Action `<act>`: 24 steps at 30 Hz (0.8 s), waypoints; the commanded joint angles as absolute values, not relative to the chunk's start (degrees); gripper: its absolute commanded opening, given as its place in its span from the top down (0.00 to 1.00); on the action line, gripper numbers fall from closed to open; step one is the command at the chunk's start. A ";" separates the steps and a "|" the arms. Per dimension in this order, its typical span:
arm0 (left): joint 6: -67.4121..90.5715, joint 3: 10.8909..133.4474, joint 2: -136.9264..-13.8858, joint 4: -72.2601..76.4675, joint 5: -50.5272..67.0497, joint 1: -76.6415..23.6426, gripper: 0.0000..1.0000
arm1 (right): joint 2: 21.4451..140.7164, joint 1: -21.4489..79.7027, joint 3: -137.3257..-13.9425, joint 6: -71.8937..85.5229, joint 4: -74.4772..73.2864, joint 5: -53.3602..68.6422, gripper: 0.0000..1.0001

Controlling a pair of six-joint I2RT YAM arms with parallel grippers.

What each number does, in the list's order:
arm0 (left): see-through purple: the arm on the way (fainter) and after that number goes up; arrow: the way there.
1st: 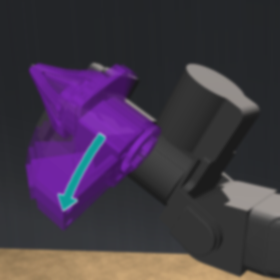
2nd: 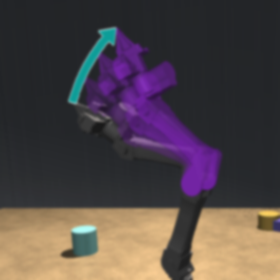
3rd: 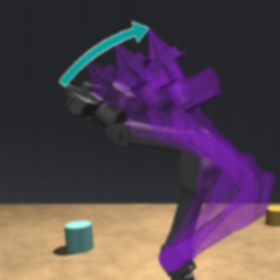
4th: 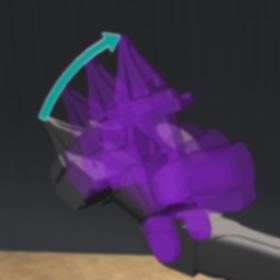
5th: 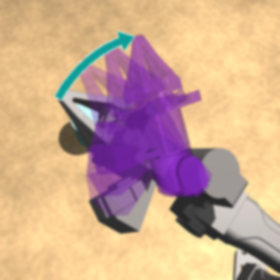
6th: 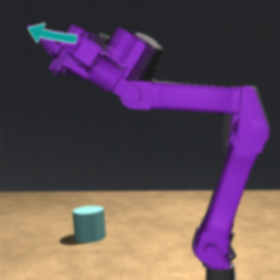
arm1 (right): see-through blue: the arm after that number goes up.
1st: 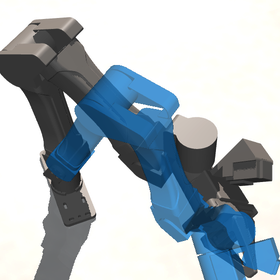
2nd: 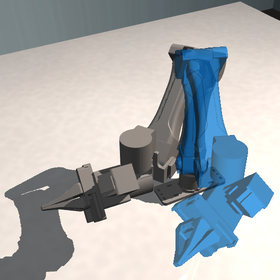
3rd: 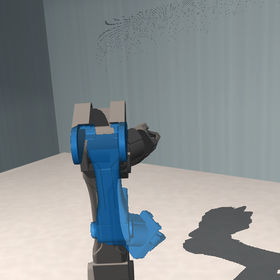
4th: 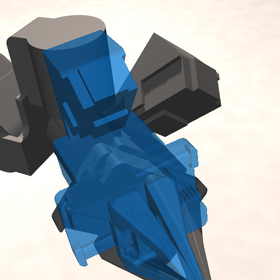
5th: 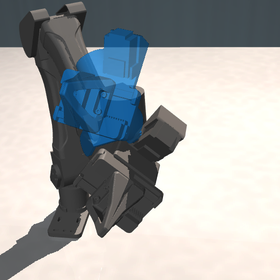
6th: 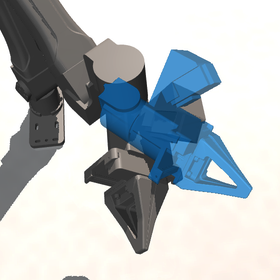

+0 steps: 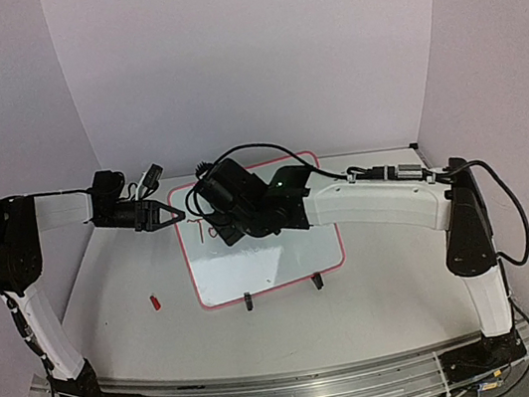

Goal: Write a sentence on the whiteboard
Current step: Write on the whiteboard with the whiteboard.

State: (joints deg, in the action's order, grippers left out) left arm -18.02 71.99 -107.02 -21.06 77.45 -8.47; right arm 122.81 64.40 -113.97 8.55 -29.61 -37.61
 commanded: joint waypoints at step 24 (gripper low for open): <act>-23.42 72.07 -108.37 -21.74 74.60 -10.02 1.00 | 120.94 63.60 -109.44 11.44 -30.11 -39.39 1.00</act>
